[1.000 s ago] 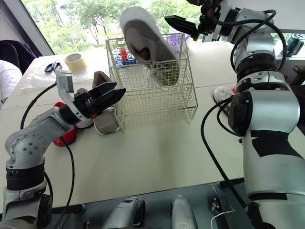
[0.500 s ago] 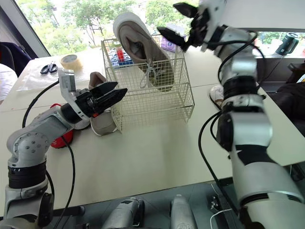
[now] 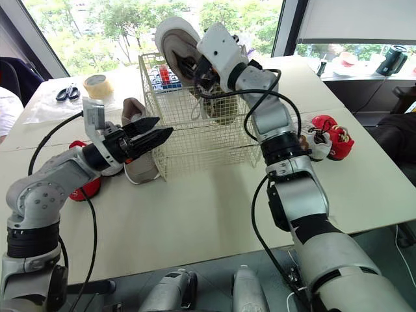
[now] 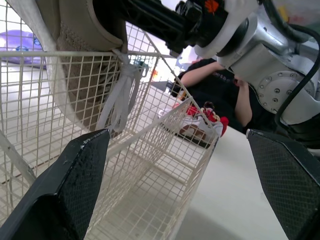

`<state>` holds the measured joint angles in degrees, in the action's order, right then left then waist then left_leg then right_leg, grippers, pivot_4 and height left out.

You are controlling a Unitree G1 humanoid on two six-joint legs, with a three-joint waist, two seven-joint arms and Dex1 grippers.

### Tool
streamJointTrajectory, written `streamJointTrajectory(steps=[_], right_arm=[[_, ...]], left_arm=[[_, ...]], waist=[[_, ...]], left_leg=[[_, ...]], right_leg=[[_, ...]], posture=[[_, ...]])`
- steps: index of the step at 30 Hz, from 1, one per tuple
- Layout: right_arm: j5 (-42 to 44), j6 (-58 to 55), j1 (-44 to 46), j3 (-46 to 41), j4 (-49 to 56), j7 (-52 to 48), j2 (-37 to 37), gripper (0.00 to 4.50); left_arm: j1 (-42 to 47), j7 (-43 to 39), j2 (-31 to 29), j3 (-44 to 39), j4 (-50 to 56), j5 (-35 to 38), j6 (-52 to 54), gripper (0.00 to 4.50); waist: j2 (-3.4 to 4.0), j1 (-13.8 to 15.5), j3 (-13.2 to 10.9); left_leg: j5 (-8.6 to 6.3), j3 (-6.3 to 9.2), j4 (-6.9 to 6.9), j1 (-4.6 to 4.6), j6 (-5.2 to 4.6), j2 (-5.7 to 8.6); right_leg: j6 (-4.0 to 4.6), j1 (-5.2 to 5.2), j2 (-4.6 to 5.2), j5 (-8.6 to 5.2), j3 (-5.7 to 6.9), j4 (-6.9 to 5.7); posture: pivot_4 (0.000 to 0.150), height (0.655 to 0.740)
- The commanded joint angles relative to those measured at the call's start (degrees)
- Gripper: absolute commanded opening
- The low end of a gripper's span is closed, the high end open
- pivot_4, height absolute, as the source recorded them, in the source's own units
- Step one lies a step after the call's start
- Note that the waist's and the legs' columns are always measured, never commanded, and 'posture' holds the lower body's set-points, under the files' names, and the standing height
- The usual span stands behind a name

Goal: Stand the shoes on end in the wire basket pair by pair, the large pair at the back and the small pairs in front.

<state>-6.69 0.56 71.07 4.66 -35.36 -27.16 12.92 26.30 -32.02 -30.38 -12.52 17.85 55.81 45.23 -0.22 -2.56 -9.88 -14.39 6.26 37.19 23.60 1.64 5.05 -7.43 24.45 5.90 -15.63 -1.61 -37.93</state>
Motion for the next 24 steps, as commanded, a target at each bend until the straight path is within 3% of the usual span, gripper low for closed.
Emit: streamJointTrajectory(steps=[1,2,5,11,13,24], right_arm=[[-0.7,1.3,3.1,0.2,0.5,4.3,-1.8,4.45],[-0.8,1.4,3.2,0.2,0.3,4.9,-2.1,4.45],[-1.9,2.0,3.5,0.7,1.0,9.9,-4.8,3.67],[-2.5,1.5,1.4,1.6,5.7,11.5,-5.9,0.72],[-3.1,1.0,0.4,1.7,8.1,13.0,-5.9,0.02],[-17.0,-7.4,-5.6,2.3,22.7,27.5,-2.4,0.02]], left_arm=[[-0.2,0.3,0.2,-0.5,2.7,-0.6,-1.7,4.50],[-0.2,0.4,0.4,-0.3,2.8,-0.8,-1.7,4.50],[-0.8,0.7,0.9,0.1,3.1,-1.3,-2.2,4.50],[-0.6,0.7,1.7,0.4,2.8,-2.1,-2.7,4.50],[-0.4,0.6,2.0,0.6,2.4,-2.5,-2.8,4.50],[0.8,-0.7,3.2,2.2,0.6,-3.7,-3.5,4.50]], waist=[[0.00,0.0,0.0],[0.00,0.0,0.0],[0.00,-0.1,0.0],[0.00,-0.1,0.0],[0.00,-0.2,0.0],[0.00,0.2,0.0]], left_leg=[[0.00,0.00,0.00,0.00,0.00,0.00],[0.00,0.00,0.00,0.00,0.00,0.00],[0.00,0.01,-0.01,0.00,0.01,0.00],[0.01,0.01,-0.02,0.00,0.02,-0.01],[0.01,0.01,-0.03,0.00,0.02,-0.01],[0.01,0.02,-0.03,0.00,0.02,0.01]], right_leg=[[0.00,0.00,0.00,0.00,0.00,0.00],[0.00,0.00,0.00,0.00,0.00,0.00],[0.00,0.00,-0.01,0.00,0.00,0.00],[0.01,0.03,-0.02,-0.01,0.00,-0.03],[0.01,0.03,-0.02,-0.01,0.00,-0.03],[0.01,0.05,-0.02,-0.01,0.00,-0.05]], posture=[[0.150,0.7400],[0.150,0.7400],[0.150,0.7400],[0.150,0.7400],[0.150,0.7400],[0.150,0.7400]])
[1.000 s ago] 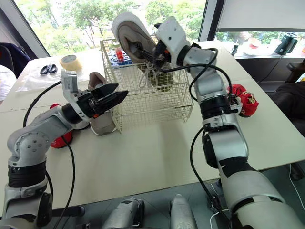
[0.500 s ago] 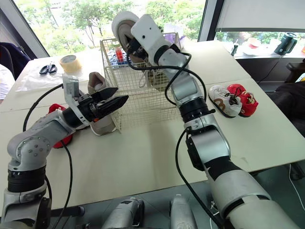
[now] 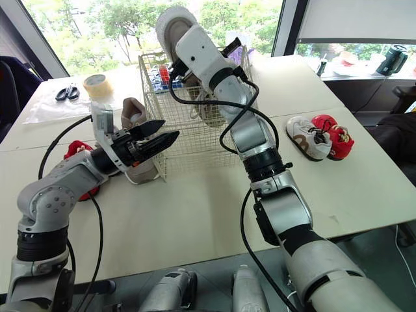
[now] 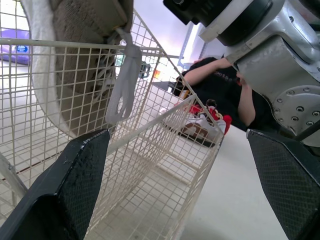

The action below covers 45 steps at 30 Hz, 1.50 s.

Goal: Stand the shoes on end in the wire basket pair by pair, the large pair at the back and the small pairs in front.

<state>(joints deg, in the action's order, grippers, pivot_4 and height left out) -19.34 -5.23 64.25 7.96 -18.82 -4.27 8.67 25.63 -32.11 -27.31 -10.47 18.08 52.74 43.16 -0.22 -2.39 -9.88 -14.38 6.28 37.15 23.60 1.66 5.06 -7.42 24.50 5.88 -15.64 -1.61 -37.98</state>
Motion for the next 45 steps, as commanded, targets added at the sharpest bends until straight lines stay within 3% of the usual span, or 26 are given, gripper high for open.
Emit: streamJointTrajectory(steps=[1,7,25,29,34,35,40,45], right_arm=[[-5.3,-2.5,1.1,-0.9,6.6,5.4,2.2,0.02],[-9.2,-8.3,0.0,-1.2,7.5,9.0,4.5,0.02],[-2.3,-19.7,-7.4,-2.7,10.1,6.2,0.1,0.02],[-1.3,-20.9,-9.0,-3.2,12.5,5.3,0.2,1.67],[-0.9,-22.6,-11.9,-3.8,20.6,-0.1,4.6,4.21],[-0.6,-22.9,-12.3,-3.9,21.9,-1.1,5.4,4.43],[7.3,-28.1,-15.5,-10.7,35.5,-11.9,12.1,4.43],[30.1,-40.8,-13.4,-21.4,45.4,-30.7,19.7,4.43]], left_arm=[[1.6,-0.7,0.3,0.3,0.3,-0.8,-1.4,4.50],[2.1,-1.6,0.7,0.8,-0.4,-1.8,-1.5,4.50],[2.5,-2.2,0.7,0.4,-0.2,-3.0,-1.0,4.50],[2.4,-2.3,0.3,0.0,-0.1,-3.2,-0.8,4.50],[1.8,-1.6,-0.5,-0.7,0.7,-3.9,-1.1,4.50],[1.8,-1.4,-0.6,-0.9,0.8,-4.1,-1.3,4.50],[4.7,4.3,-2.2,-4.0,-0.8,-7.7,-2.6,4.50],[15.2,17.1,-6.4,-4.8,-12.8,-18.1,0.4,4.50]], waist=[[0.00,0.0,0.0],[0.00,-0.1,0.0],[-0.06,0.0,0.1],[-0.12,0.0,0.1],[-0.11,-0.1,0.1],[-0.11,0.0,0.1],[-0.12,0.2,0.1],[-0.13,0.6,0.1]], left_leg=[[0.00,0.00,0.01,0.00,0.00,0.00],[0.02,0.00,-0.01,0.00,0.03,-0.01],[0.03,0.05,0.01,-0.04,0.02,0.00],[0.03,0.05,0.01,-0.10,0.02,0.00],[0.03,0.04,0.00,-0.10,0.02,0.00],[0.02,0.03,-0.01,-0.10,0.02,0.00],[0.02,0.03,-0.01,-0.09,0.00,0.00],[-0.13,0.05,-0.01,-0.11,-0.26,-0.01]], right_leg=[[0.00,-0.01,0.00,0.00,0.00,0.00],[0.01,-0.01,-0.01,-0.01,0.00,-0.03],[0.01,-0.09,-0.01,-0.01,0.03,-0.02],[0.01,-0.16,-0.01,-0.01,0.03,-0.02],[0.01,-0.14,-0.01,-0.01,0.02,-0.02],[0.01,-0.14,-0.01,-0.01,0.02,-0.01],[0.01,-0.14,-0.01,-0.01,0.02,0.01],[0.01,-0.19,-0.03,0.00,0.07,0.03]], posture=[[0.150,0.7400],[0.150,0.7400],[0.150,0.7400],[0.150,0.7400],[0.150,0.7400],[0.150,0.7400],[0.150,0.7400],[0.150,0.7400]])
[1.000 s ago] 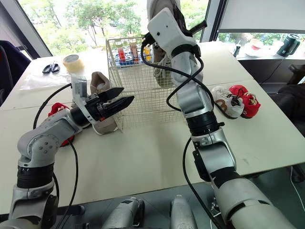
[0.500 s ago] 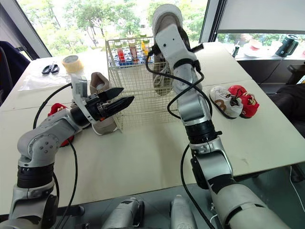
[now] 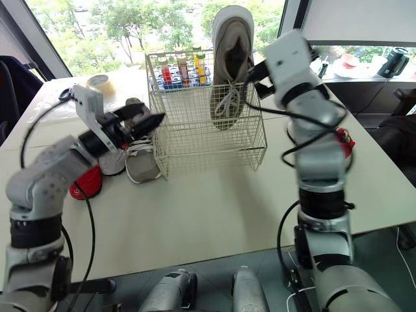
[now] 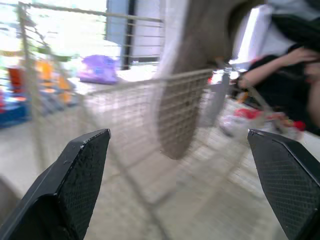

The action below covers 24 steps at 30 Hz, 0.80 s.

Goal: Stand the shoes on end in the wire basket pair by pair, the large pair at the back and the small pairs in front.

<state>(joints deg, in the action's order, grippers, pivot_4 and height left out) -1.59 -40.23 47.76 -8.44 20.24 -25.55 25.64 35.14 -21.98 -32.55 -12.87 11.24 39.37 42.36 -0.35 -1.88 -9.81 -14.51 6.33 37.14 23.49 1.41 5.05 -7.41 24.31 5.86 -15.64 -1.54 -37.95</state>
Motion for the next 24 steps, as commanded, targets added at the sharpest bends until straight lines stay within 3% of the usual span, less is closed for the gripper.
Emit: streamJointTrajectory(steps=[1,5,10,18,22,24], right_arm=[[15.6,-7.4,3.4,-5.8,7.2,-11.6,3.9,4.43],[27.8,-14.0,5.8,-8.5,9.0,-17.8,7.7,4.43],[34.7,-15.9,7.6,-9.8,8.4,-18.3,10.2,4.43],[38.2,-13.7,6.2,-8.3,8.2,-16.1,12.2,4.43],[39.5,-12.8,5.7,-7.7,8.3,-15.3,12.7,4.43],[40.2,-12.5,5.7,-7.5,8.2,-14.9,12.9,4.43]], left_arm=[[7.4,8.3,-1.3,-2.3,-8.2,-5.8,1.6,4.50],[16.4,12.9,-2.4,-0.3,-20.6,-12.1,4.2,4.50],[24.1,14.2,-5.0,2.6,-30.3,-16.6,13.7,4.50],[29.6,7.5,-10.3,6.9,-25.5,-14.9,36.3,4.50],[32.0,6.3,-10.5,11.8,-27.0,-16.4,43.9,4.50],[32.3,6.9,-9.0,10.4,-28.2,-16.8,46.0,4.50]], waist=[[0.00,0.1,0.0],[-0.01,-0.1,0.0],[-0.06,-0.2,0.0],[-0.08,-0.3,0.0],[-0.08,-0.1,0.0],[-0.08,0.0,0.0]], left_leg=[[-0.01,0.00,0.01,-0.01,-0.02,0.00],[-0.02,0.02,-0.01,-0.01,-0.03,0.00],[-0.02,0.01,-0.01,0.01,-0.03,0.02],[0.00,0.02,-0.02,0.04,0.00,0.02],[0.00,0.01,-0.01,0.04,0.00,0.02],[-0.01,0.01,0.00,0.04,-0.02,0.03]], right_leg=[[0.00,-0.02,0.00,0.00,0.01,-0.01],[0.00,-0.02,0.01,0.00,0.03,0.02],[0.00,0.00,0.04,0.00,0.04,0.02],[-0.01,0.06,0.05,0.00,0.03,-0.01],[-0.01,0.06,0.05,0.00,0.02,-0.02],[-0.01,0.05,0.05,0.00,0.02,-0.03]], posture=[[0.150,0.7400],[0.150,0.7400],[0.150,0.7400],[0.150,0.7400],[0.150,0.7400],[0.150,0.7400]])
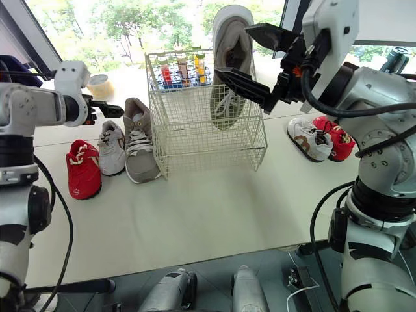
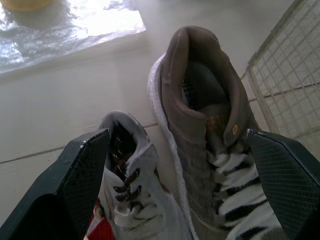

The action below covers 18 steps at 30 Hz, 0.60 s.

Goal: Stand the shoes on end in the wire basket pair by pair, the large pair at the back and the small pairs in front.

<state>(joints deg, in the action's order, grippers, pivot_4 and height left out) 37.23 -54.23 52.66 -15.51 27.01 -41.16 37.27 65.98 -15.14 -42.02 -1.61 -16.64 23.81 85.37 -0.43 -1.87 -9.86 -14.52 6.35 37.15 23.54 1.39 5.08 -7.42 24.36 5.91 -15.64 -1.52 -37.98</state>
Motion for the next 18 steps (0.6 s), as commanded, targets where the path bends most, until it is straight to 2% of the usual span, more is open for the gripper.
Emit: streamJointTrajectory(steps=[1,8,18], right_arm=[[1.8,1.6,0.9,-0.3,1.4,0.9,1.3,4.43],[4.3,1.5,1.2,0.1,1.6,2.0,2.5,4.43],[6.8,0.9,0.5,0.5,3.0,5.0,3.7,4.43]], left_arm=[[1.5,0.3,1.0,-1.2,-0.6,-1.5,3.5,4.50],[-0.3,1.2,4.9,-1.6,-3.2,-3.8,3.3,4.50],[1.4,2.6,11.0,-2.3,-17.6,-8.4,-8.9,4.50]], waist=[[0.00,0.0,0.0],[-0.02,0.4,0.0],[-0.06,1.3,0.0]], left_leg=[[0.01,0.00,0.00,0.00,0.01,0.00],[0.04,-0.01,-0.01,0.00,0.08,-0.01],[0.05,-0.02,0.04,0.02,0.09,0.01]], right_leg=[[0.00,0.00,0.00,0.00,0.00,-0.01],[0.00,0.02,0.00,0.00,-0.02,0.00],[0.00,0.02,0.04,0.00,-0.01,-0.01]], posture=[[0.150,0.7400],[0.150,0.7400],[0.150,0.7400]])
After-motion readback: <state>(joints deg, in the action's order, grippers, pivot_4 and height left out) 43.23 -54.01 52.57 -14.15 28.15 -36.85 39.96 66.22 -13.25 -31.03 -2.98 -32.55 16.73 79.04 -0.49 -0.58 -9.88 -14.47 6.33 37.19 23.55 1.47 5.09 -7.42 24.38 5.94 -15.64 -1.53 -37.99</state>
